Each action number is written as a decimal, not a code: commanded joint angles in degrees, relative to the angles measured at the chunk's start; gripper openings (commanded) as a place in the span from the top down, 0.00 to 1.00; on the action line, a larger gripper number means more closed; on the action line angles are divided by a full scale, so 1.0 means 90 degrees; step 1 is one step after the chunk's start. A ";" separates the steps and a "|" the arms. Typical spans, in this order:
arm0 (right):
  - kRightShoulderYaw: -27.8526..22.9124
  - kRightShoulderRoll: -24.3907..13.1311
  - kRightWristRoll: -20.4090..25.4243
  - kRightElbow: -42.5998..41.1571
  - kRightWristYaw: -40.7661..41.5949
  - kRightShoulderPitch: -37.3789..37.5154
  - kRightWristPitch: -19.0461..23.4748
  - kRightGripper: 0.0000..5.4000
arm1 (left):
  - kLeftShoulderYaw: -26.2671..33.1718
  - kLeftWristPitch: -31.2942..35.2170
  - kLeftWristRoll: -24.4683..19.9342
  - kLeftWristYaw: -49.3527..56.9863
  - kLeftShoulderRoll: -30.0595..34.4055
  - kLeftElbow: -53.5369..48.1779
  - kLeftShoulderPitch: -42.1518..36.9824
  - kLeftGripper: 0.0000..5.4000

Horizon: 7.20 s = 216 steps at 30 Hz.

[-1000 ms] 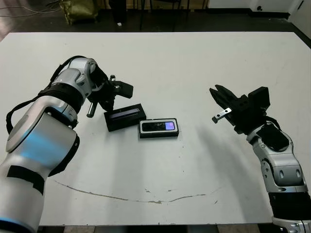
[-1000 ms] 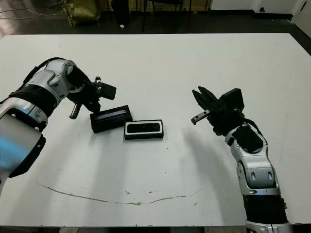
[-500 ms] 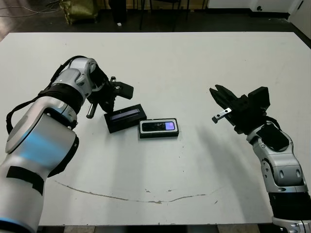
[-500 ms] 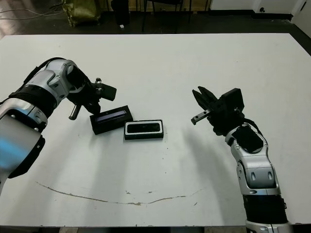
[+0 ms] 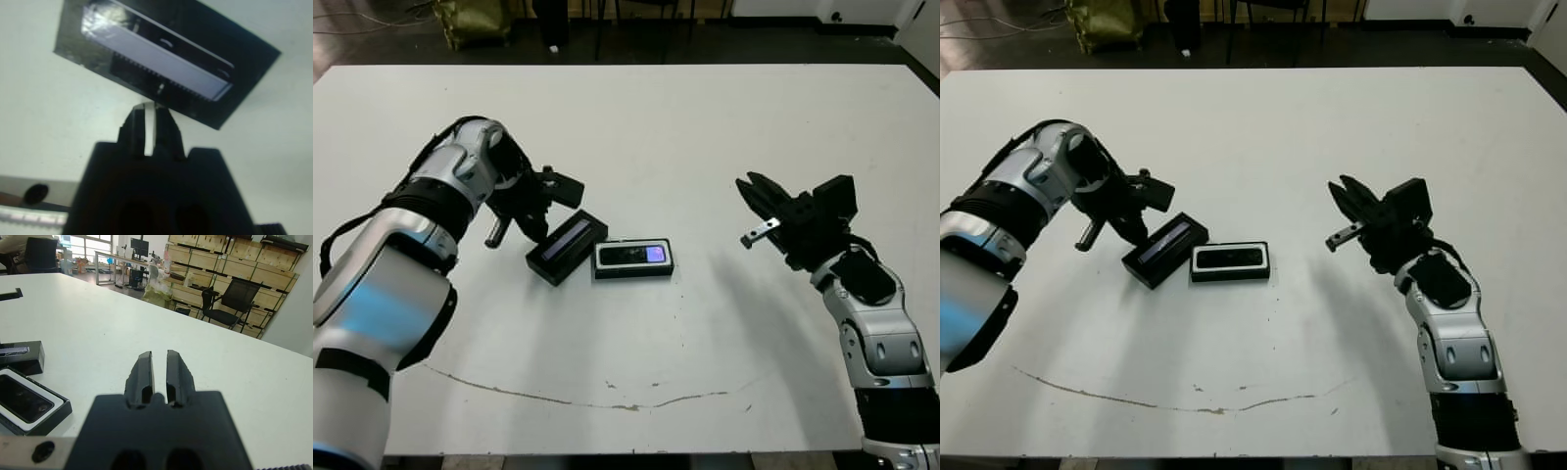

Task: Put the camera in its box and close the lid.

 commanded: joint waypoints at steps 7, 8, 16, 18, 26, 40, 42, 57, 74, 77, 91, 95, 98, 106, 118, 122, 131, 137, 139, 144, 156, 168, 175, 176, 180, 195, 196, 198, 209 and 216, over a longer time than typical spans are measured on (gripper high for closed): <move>0.0039 -0.0032 0.0014 0.0086 0.0103 0.0057 -0.0044 1.00 | 0.0047 0.0134 0.0124 0.1032 0.0257 -0.0340 0.0372 1.00; 0.0044 -0.0034 0.0008 0.0084 0.0113 0.0064 -0.0066 1.00 | 0.0030 -0.0014 0.0223 0.1465 0.0328 -0.0428 0.0431 1.00; 0.0007 -0.0029 0.0145 -0.0024 0.0155 0.0150 0.0010 1.00 | 0.0550 0.0699 0.0674 0.4735 0.0808 -0.1012 0.0933 1.00; -0.0006 -0.0031 0.0167 -0.0012 0.0159 0.0171 -0.0038 1.00 | 0.1015 0.0931 0.0374 0.5094 0.0947 -0.1420 0.1215 1.00; -0.0039 -0.0016 0.0235 0.0138 0.0226 0.0195 -0.0189 1.00 | 0.4120 0.1658 -0.2954 0.5178 0.1040 -0.4946 0.3779 1.00; 0.0034 0.0090 0.0228 0.0184 0.0197 0.0186 -0.0274 1.00 | 0.5114 0.3038 -0.4934 0.6233 -0.0061 -0.8773 0.6805 1.00; 0.0037 0.0090 0.0212 0.0190 0.0191 0.0185 -0.0305 1.00 | 0.4852 0.2905 -0.4701 0.6274 0.0042 -0.8827 0.6970 1.00; 0.0025 0.0037 0.0222 0.0112 0.0152 0.0186 -0.0190 1.00 | 0.3514 0.3324 -0.3857 0.5850 0.0922 -0.8851 0.6883 0.53; 0.0053 0.0047 0.0173 0.0097 0.0106 0.0203 -0.0157 1.00 | 0.3691 0.4628 -0.4947 0.5799 0.0540 -0.8683 0.6775 0.00; 0.0067 0.0033 0.0152 0.0112 0.0102 0.0198 -0.0140 1.00 | 0.3822 0.4860 -0.5144 0.6095 0.0276 -0.8685 0.6803 0.00; 0.0105 0.0022 0.0137 0.0119 0.0098 0.0215 -0.0148 1.00 | 0.3722 0.5230 -0.5338 0.6516 0.0166 -0.8752 0.6728 0.00; 0.0098 0.0013 0.0156 0.0167 0.0141 0.0205 -0.0203 1.00 | 0.3583 0.5299 -0.5211 0.6705 0.0181 -0.8827 0.6749 0.00; 0.0090 0.0022 0.0182 0.0209 0.0169 0.0195 -0.0246 1.00 | 0.3519 0.5305 -0.5185 0.6727 0.0186 -0.8829 0.6776 0.00; 0.0109 0.0004 0.0140 0.0194 0.0147 0.0187 -0.0202 1.00 | 0.3360 0.5168 -0.5107 0.6811 0.0089 -0.8682 0.6766 0.00; 0.0097 0.0014 0.0195 0.0181 0.0169 0.0203 -0.0181 1.00 | 0.3273 0.5003 -0.5100 0.6719 -0.0011 -0.8499 0.6727 0.00; 0.0105 0.0012 0.0168 0.0185 0.0152 0.0200 -0.0193 1.00 | 0.3279 0.5044 -0.5135 0.6722 -0.0046 -0.8456 0.6722 0.00; 0.0110 -0.0002 0.0159 0.0198 0.0169 0.0199 -0.0208 1.00 | 0.3163 0.4939 -0.4980 0.6723 -0.0042 -0.8383 0.6710 0.00; 0.0097 0.0014 0.0186 0.0269 0.0210 0.0184 -0.0292 1.00 | 0.3073 0.4780 -0.4776 0.6690 -0.0024 -0.8174 0.6680 0.00; 0.0098 0.0008 0.0185 0.0232 0.0196 0.0189 -0.0240 1.00 | 0.3062 0.4802 -0.4729 0.6695 -0.0024 -0.8137 0.6667 0.00; 0.0098 0.0005 0.0181 0.0204 0.0182 0.0201 -0.0207 1.00 | 0.3006 0.4830 -0.4608 0.6666 0.0004 -0.8053 0.6647 0.00; 0.0096 0.0007 0.0207 0.0239 0.0230 0.0190 -0.0270 1.00 | 0.2981 0.4785 -0.4483 0.6609 0.0003 -0.7878 0.6630 0.00; 0.0077 0.0028 0.0237 0.0229 0.0228 0.0190 -0.0233 1.00 | 0.2909 0.5038 -0.4486 0.6543 0.0004 -0.7887 0.6633 0.00; 0.0090 0.0011 0.0209 0.0229 0.0209 0.0191 -0.0223 1.00 | 0.2850 0.4824 -0.4373 0.6568 -0.0019 -0.7873 0.6732 0.00; 0.0095 0.0006 0.0197 0.0221 0.0203 0.0194 -0.0219 1.00 | 0.2846 0.4754 -0.4337 0.6606 -0.0039 -0.7877 0.6766 0.00; 0.0082 0.0024 0.0225 0.0208 0.0198 0.0208 -0.0207 1.00 | 0.2815 0.4589 -0.4149 0.6871 -0.0183 -0.7948 0.6914 0.00; 0.0089 0.0014 0.0198 0.0213 0.0189 0.0201 -0.0188 1.00 | 0.2943 0.3063 -0.4225 0.6616 -0.0382 -0.7496 0.7219 0.59; 0.0090 0.0013 0.0198 0.0215 0.0192 0.0200 -0.0195 1.00 | 0.2946 0.3156 -0.4231 0.6629 -0.0375 -0.7544 0.7219 0.61; 0.0087 0.0016 0.0215 0.0224 0.0205 0.0196 -0.0196 1.00 | 0.2957 0.3297 -0.4283 0.6604 -0.0358 -0.7588 0.7202 0.64; 0.0099 0.0011 0.0185 0.0306 0.0232 0.0180 -0.0298 1.00 | 0.3084 0.3339 -0.4427 0.6273 -0.0210 -0.7630 0.7077 0.64; 0.0095 0.0027 0.0199 0.0253 0.0207 0.0204 -0.0250 1.00 | 0.3548 0.3146 -0.4514 0.6251 -0.0063 -0.7698 0.6717 0.64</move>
